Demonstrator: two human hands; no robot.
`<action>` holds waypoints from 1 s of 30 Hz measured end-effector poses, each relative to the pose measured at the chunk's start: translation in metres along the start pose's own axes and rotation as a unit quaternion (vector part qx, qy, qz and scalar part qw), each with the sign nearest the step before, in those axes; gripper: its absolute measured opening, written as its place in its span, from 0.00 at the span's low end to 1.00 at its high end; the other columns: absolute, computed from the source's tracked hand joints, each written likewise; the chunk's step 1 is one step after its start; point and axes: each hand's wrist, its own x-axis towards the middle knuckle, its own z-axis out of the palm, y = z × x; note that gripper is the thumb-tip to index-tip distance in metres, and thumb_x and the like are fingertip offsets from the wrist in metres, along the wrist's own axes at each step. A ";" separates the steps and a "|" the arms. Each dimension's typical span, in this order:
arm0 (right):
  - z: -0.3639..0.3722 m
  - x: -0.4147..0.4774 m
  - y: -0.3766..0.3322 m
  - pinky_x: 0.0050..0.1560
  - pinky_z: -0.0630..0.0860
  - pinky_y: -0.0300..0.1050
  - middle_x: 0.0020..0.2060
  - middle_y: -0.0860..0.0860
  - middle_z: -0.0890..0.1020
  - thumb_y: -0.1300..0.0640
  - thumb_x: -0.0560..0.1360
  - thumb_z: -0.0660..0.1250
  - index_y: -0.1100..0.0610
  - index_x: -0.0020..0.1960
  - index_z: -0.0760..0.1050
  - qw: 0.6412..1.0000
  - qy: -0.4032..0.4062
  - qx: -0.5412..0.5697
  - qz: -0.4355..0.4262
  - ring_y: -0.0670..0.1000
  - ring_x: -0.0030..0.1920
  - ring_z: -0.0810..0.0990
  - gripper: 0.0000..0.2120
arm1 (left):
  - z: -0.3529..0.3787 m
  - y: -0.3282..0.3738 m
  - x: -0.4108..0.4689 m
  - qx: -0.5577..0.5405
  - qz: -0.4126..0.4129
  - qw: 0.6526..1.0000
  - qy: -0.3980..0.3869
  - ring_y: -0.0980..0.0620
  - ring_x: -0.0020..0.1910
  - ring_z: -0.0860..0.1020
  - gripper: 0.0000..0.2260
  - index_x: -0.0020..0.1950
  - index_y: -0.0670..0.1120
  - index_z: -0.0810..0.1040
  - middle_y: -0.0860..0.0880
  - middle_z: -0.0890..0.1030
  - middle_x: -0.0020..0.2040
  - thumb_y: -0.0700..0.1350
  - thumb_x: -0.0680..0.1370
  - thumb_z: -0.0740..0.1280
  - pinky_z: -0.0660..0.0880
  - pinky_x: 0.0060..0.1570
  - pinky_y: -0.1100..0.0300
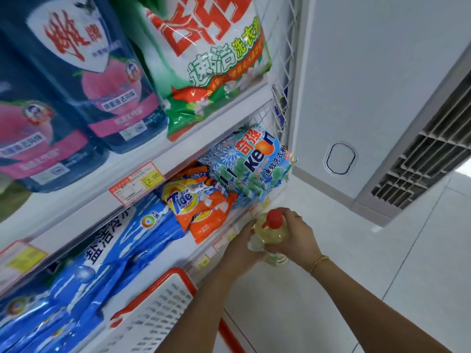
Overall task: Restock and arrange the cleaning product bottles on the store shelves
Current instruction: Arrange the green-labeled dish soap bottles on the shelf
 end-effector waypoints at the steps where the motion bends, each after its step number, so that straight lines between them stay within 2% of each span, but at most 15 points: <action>1: -0.008 -0.005 -0.008 0.50 0.71 0.43 0.54 0.50 0.76 0.50 0.57 0.81 0.50 0.65 0.67 1.000 0.004 0.005 -0.005 0.53 0.55 0.76 0.41 | -0.002 0.000 -0.004 -0.019 0.008 1.000 0.008 0.55 0.70 0.66 0.38 0.75 0.53 0.58 0.55 0.70 0.68 0.36 0.72 0.73 0.66 0.58 0.66; 5: -0.055 -0.028 -0.060 0.45 0.65 0.37 0.48 0.42 0.74 0.48 0.57 0.82 0.47 0.66 0.68 0.998 0.004 0.013 -0.061 0.45 0.48 0.72 0.41 | -0.021 0.020 -0.041 -0.057 0.051 0.996 0.050 0.72 0.56 0.72 0.36 0.65 0.62 0.62 0.68 0.72 0.58 0.36 0.69 0.76 0.71 0.48 0.74; 7: -0.083 -0.044 -0.094 0.44 0.66 0.36 0.45 0.38 0.74 0.48 0.56 0.82 0.44 0.64 0.69 0.992 0.005 0.025 -0.121 0.44 0.47 0.74 0.40 | -0.035 0.033 -0.068 -0.050 0.071 0.993 0.084 0.65 0.59 0.74 0.36 0.67 0.62 0.64 0.66 0.74 0.58 0.41 0.68 0.78 0.73 0.51 0.71; 9: -0.109 -0.063 -0.132 0.42 0.66 0.30 0.43 0.32 0.73 0.49 0.55 0.83 0.38 0.59 0.69 0.982 0.001 0.040 -0.187 0.37 0.44 0.75 0.37 | -0.052 0.045 -0.100 -0.040 0.088 0.988 0.118 0.60 0.59 0.76 0.36 0.68 0.59 0.67 0.62 0.76 0.60 0.47 0.65 0.80 0.73 0.55 0.66; 11: -0.131 -0.085 -0.171 0.42 0.66 0.23 0.43 0.29 0.75 0.50 0.54 0.83 0.33 0.55 0.67 0.966 -0.016 0.068 -0.247 0.29 0.45 0.75 0.37 | -0.072 0.062 -0.140 -0.034 0.104 0.981 0.157 0.67 0.53 0.76 0.33 0.64 0.61 0.69 0.63 0.78 0.57 0.47 0.64 0.81 0.73 0.51 0.71; 12: -0.141 -0.096 -0.191 0.43 0.67 0.22 0.44 0.30 0.77 0.48 0.53 0.82 0.32 0.55 0.67 0.957 -0.027 0.080 -0.277 0.28 0.47 0.75 0.37 | -0.081 0.070 -0.162 -0.032 0.116 0.976 0.181 0.71 0.50 0.76 0.32 0.60 0.64 0.69 0.66 0.77 0.54 0.46 0.64 0.81 0.71 0.47 0.74; 14: -0.154 -0.117 -0.229 0.46 0.69 0.24 0.49 0.30 0.78 0.42 0.50 0.78 0.34 0.57 0.69 0.934 -0.060 0.090 -0.339 0.33 0.51 0.77 0.37 | -0.097 0.083 -0.206 -0.030 0.140 0.964 0.224 0.75 0.48 0.74 0.34 0.55 0.68 0.67 0.71 0.76 0.50 0.45 0.62 0.82 0.70 0.44 0.77; 18: -0.163 -0.151 -0.303 0.51 0.74 0.30 0.54 0.37 0.79 0.44 0.53 0.78 0.40 0.61 0.71 0.872 -0.135 0.096 -0.460 0.39 0.54 0.79 0.37 | -0.123 0.092 -0.288 -0.048 0.173 0.932 0.315 0.75 0.49 0.74 0.33 0.54 0.66 0.69 0.77 0.75 0.49 0.45 0.60 0.83 0.73 0.42 0.72; 21: -0.154 -0.166 -0.353 0.55 0.74 0.35 0.55 0.38 0.79 0.48 0.57 0.81 0.43 0.62 0.71 0.824 -0.162 0.090 -0.535 0.40 0.56 0.78 0.36 | -0.149 0.090 -0.333 -0.031 0.210 0.890 0.404 0.67 0.51 0.78 0.34 0.58 0.58 0.73 0.67 0.80 0.52 0.45 0.57 0.83 0.73 0.46 0.72; 23: -0.144 -0.167 -0.379 0.57 0.72 0.33 0.55 0.37 0.78 0.51 0.58 0.82 0.43 0.62 0.70 0.800 -0.164 0.087 -0.570 0.38 0.57 0.77 0.37 | -0.170 0.087 -0.351 -0.021 0.221 0.865 0.449 0.67 0.51 0.78 0.33 0.57 0.57 0.74 0.65 0.81 0.52 0.44 0.56 0.83 0.71 0.47 0.75; 25: -0.131 -0.163 -0.402 0.59 0.70 0.32 0.56 0.35 0.77 0.51 0.58 0.82 0.42 0.63 0.68 0.785 -0.164 0.097 -0.590 0.36 0.58 0.75 0.38 | -0.194 0.084 -0.365 0.002 0.227 0.842 0.489 0.68 0.53 0.77 0.33 0.56 0.61 0.73 0.66 0.80 0.53 0.47 0.56 0.84 0.71 0.49 0.75; 28: -0.106 -0.152 -0.430 0.65 0.71 0.45 0.61 0.37 0.76 0.48 0.59 0.81 0.41 0.65 0.67 0.779 -0.152 0.122 -0.597 0.40 0.62 0.75 0.39 | -0.224 0.075 -0.369 -0.003 0.230 0.802 0.552 0.68 0.56 0.75 0.34 0.58 0.65 0.71 0.65 0.78 0.56 0.50 0.57 0.82 0.71 0.52 0.74; 30: -0.088 -0.141 -0.441 0.66 0.72 0.49 0.64 0.40 0.75 0.47 0.61 0.80 0.41 0.67 0.67 0.787 -0.128 0.141 -0.586 0.41 0.64 0.74 0.38 | -0.237 0.069 -0.361 -0.033 0.227 0.771 0.593 0.68 0.56 0.75 0.35 0.58 0.65 0.71 0.64 0.78 0.56 0.49 0.58 0.83 0.72 0.52 0.73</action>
